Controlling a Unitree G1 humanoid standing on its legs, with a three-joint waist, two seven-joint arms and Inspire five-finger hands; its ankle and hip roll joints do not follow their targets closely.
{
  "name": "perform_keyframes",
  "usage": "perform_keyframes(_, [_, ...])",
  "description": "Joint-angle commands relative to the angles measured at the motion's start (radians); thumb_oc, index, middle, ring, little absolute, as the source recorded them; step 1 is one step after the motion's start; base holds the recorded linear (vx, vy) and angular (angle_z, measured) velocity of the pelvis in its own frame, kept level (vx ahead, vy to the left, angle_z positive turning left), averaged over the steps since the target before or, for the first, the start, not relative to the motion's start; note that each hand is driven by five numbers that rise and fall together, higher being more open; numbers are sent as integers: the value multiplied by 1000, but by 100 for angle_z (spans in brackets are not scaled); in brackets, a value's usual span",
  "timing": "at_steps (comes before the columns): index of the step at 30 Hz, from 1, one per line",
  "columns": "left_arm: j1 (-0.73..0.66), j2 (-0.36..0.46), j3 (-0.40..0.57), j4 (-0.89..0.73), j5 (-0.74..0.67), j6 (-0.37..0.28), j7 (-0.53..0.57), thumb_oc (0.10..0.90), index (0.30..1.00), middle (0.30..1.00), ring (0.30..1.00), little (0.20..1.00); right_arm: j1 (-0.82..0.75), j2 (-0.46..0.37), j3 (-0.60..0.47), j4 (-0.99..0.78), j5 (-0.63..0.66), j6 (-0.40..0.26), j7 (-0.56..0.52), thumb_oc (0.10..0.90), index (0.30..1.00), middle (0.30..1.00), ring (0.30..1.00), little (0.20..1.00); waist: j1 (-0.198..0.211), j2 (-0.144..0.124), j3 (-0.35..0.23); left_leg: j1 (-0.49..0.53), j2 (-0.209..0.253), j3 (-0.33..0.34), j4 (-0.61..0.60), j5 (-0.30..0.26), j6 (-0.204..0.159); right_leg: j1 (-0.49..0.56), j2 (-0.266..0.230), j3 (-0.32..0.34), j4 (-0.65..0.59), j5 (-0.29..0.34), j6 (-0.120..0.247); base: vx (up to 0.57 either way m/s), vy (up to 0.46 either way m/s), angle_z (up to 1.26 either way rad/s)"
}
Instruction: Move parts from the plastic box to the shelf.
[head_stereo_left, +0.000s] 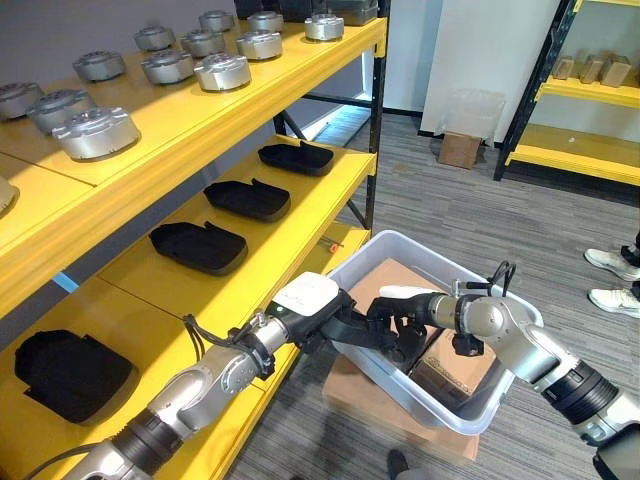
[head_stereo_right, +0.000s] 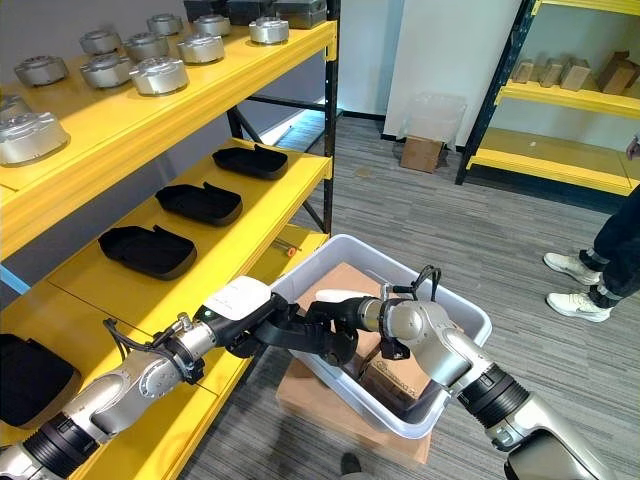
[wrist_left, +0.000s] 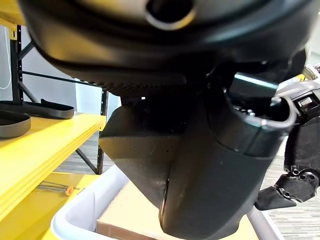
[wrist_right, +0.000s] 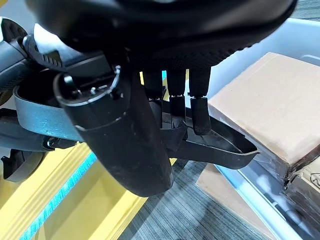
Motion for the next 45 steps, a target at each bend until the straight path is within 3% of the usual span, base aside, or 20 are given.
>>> perform_keyframes(1, [-162,-20,0,-15,-43,-30,68,400,300,300,300,300,-179,53,-38,-20,53,-66,-63,400,300,300,300,300,3,-8,-59,58,-15,1,9,-176,44,-11,-4,20,34,-90,43,0,0,0])
perform_keyframes(14, [-160,-33,9,-8,-69,-22,82,400,300,300,300,300,-176,70,-37,-16,73,-55,-89,400,300,300,300,300,5,-9,-60,57,-16,-1,8,-174,44,-12,-4,19,35,-88,41,0,0,0])
perform_keyframes(15, [-157,-36,13,-10,-79,-17,86,400,300,300,300,300,-171,76,-43,-10,94,-49,-92,900,1000,1000,1000,1000,6,-9,-61,58,-16,-2,8,-173,43,-10,-4,19,34,-88,42,0,0,0])
perform_keyframes(22, [-133,-44,31,5,-95,1,98,400,300,300,300,300,-135,116,-64,-10,254,12,-103,900,1000,1000,1000,1000,13,-11,-61,59,-17,-10,6,-171,43,-7,-3,18,32,-87,38,0,0,0])
perform_keyframes(28, [-93,-36,62,23,-90,-10,98,400,300,300,300,300,-68,128,-121,-57,325,22,-116,900,1000,1000,1000,1000,21,-16,-55,57,-19,-27,7,-170,44,-5,-3,18,32,-86,39,0,0,0])
perform_keyframes(37, [-63,-15,86,39,-80,-32,129,400,300,300,300,300,-18,54,-180,-152,343,31,-38,900,1000,1000,1000,1000,11,-23,-48,55,-18,-26,6,-168,44,-7,-5,25,29,-81,42,0,0,0])
perform_keyframes(41, [-51,-13,99,38,-78,-35,131,400,300,300,300,300,1,12,-232,-216,403,47,-65,900,1000,1000,1000,1000,4,-28,-46,56,-18,-24,5,-168,45,-7,-5,31,29,-79,44,0,0,0])
perform_keyframes(45, [-33,-9,121,44,-66,-46,136,400,300,300,300,300,-5,-34,-317,-296,443,105,-58,900,1000,1000,1000,1000,-9,-32,-47,55,-18,-15,6,-170,43,-13,-3,43,31,-77,46,0,0,0])
